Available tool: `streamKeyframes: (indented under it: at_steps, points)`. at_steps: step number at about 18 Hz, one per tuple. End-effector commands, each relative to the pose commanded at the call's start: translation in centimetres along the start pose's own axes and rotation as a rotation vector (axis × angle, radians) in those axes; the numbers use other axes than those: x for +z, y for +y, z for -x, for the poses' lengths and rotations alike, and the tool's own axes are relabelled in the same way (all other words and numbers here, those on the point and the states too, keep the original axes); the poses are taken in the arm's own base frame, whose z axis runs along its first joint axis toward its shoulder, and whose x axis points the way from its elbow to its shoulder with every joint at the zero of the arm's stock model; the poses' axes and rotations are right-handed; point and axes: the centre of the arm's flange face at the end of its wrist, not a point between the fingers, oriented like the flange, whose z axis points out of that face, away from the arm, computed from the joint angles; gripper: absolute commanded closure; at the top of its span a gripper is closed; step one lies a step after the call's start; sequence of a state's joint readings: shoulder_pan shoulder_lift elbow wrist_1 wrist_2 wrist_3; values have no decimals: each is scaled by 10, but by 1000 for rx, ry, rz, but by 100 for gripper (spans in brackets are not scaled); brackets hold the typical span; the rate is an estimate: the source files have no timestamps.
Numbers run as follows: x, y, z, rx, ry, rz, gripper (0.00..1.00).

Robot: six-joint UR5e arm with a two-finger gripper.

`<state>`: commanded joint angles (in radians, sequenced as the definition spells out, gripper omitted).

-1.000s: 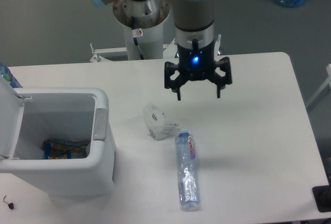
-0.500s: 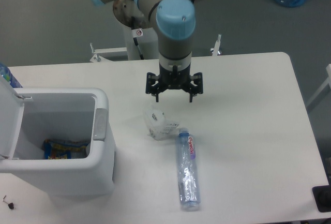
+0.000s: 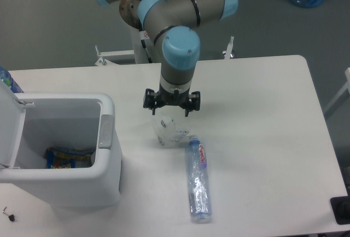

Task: Place the trash in the trash can
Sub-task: 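Move the open gripper over the crumpled clear plastic bag and descend, then close the gripper on the plastic bag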

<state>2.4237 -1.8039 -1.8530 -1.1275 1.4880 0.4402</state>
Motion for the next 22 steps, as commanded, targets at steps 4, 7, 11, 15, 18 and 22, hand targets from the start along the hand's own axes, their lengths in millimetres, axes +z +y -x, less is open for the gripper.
streamKeyframes:
  at_steps: [4, 7, 11, 15, 18, 22]
  points:
    - [24, -6, 6, -17, 7, 37, 0]
    - [28, -8, 3, -40, 5, 39, 3]
    - [24, -10, 4, -44, -3, 32, 37]
    - [15, -11, 5, -45, -11, 19, 74]
    - [-3, -18, 6, -42, -22, -8, 97]
    - [-9, -21, 8, -32, -32, -15, 100]
